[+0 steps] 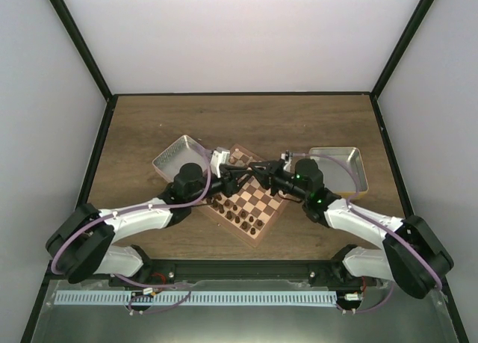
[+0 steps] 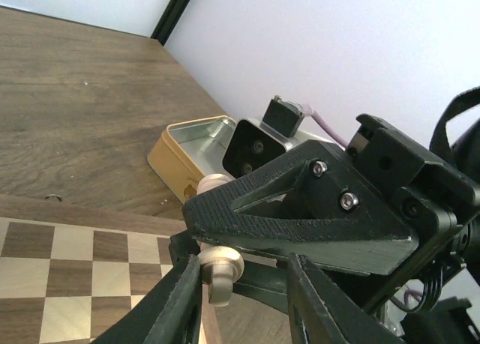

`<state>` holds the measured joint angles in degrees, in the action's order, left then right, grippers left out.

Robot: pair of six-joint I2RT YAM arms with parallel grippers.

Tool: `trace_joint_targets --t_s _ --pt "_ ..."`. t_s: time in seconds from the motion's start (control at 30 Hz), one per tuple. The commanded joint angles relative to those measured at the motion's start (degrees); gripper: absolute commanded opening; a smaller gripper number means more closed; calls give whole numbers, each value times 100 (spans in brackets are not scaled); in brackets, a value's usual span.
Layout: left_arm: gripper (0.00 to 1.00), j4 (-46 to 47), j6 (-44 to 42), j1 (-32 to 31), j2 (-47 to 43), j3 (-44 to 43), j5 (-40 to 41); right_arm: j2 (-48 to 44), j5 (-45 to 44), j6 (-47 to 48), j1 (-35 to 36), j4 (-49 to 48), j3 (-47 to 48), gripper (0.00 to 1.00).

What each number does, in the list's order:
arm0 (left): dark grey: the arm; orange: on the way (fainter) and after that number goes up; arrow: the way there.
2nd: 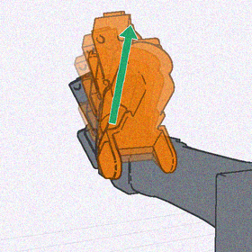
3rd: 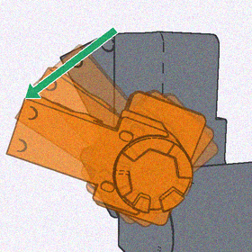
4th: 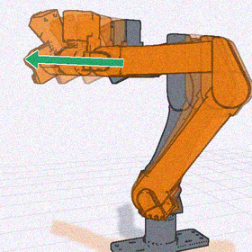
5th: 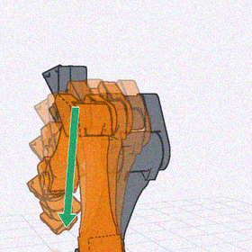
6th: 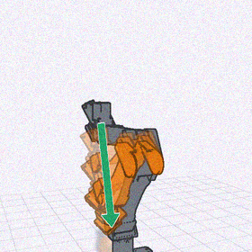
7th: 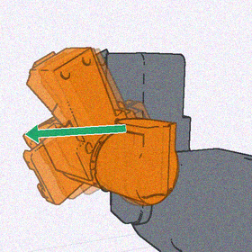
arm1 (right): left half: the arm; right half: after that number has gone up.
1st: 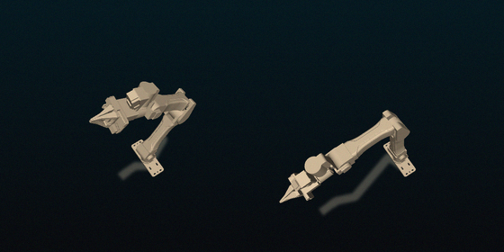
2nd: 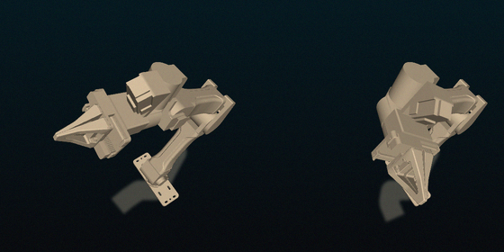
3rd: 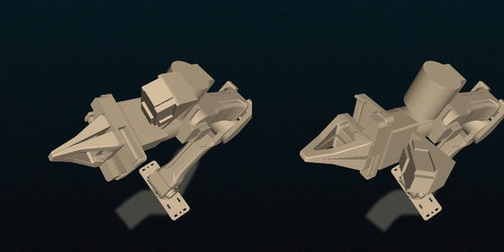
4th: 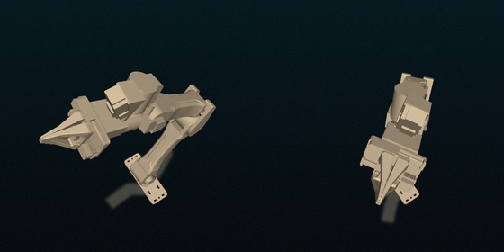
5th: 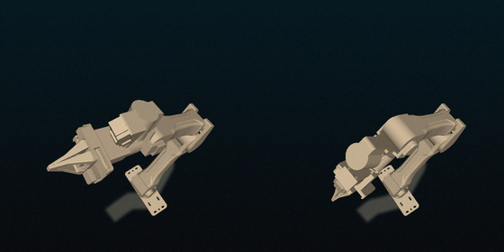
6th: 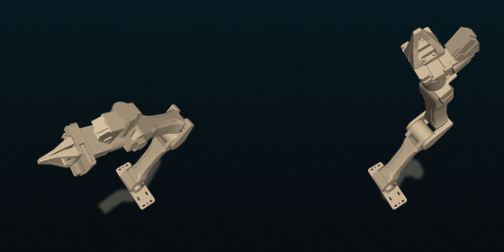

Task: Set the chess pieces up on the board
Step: Adjust the chess piece, then pick up the chess piece from the chessboard.

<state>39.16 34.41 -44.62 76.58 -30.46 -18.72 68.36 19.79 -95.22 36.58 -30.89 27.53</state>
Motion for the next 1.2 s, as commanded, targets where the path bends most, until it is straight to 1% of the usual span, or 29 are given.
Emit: trace_joint_targets --t_s 0.0,0.13,0.23,0.3,0.33,0.37,0.4,0.43,0.47,0.5,0.53,0.57,0.63,0.7,0.73,0.8,0.83,0.9,0.97,1.1,1.17 --pt "30 214 -85 -26 152 -306 -19 175 199 -157 75 -282 279 10" --pt "20 95 -180 -28 306 -376 10 270 270 -210 95 -402 288 10" --pt "7 -119 -309 -29 325 -413 201 323 310 -168 108 -423 322 10" --pt "4 -343 -421 -26 278 -455 416 367 319 -40 104 -396 363 11" --pt "4 -506 -478 -22 238 -479 550 419 361 156 96 -432 410 13" --pt "4 -729 -563 -21 205 -533 681 476 449 534 84 -432 530 19" --pt "4 -1029 -652 -16 152 -639 830 538 546 1094 78 -220 730 27" --pt "4 -1341 -736 -13 102 -724 973 602 572 1795 82 279 994 38" --pt "4 -1720 -846 -16 34 -798 1129 679 578 2330 86 710 1229 47" --pt "4 -2109 -934 -13 -43 -862 1307 755 503 2843 86 1098 1459 53" --pt "4 -2535 -1011 -7 -126 -945 1548 809 354 3265 86 1501 1573 58" --pt "4 -2974 -1078 -2 -197 -1006 1788 853 135 3674 86 1821 1640 61" --pt "4 -3931 -1203 29 -310 -1213 2142 856 -380 4328 86 2313 1685 64" --pt "4 -4886 -1226 83 -385 -1429 2580 960 -820 4924 87 2758 1856 63" --pt "4 -5298 -1219 122 -423 -1504 2750 1070 -997 5195 84 3004 2004 61" --pt "4 -5997 -1143 246 -489 -1642 3006 1395 -1180 5605 86 3461 2352 55" --pt "4 -6265 -1146 354 -547 -1677 2992 1565 -1171 5792 86 3611 2501 49" --pt "4 -6445 -1169 497 -690 -1687 2868 1930 -1162 6072 94 3750 2785 37" --pt "4 -6512 -1187 609 -816 -1709 2768 2328 -1243 6272 138 3906 3112 29" --pt "4 -6630 -1253 764 -889 -1803 2606 3092 -1882 6484 287 4317 3778 27" --pt "4 -6595 -1297 815 -886 -1786 2499 3389 -2140 6518 342 4500 4130 27"
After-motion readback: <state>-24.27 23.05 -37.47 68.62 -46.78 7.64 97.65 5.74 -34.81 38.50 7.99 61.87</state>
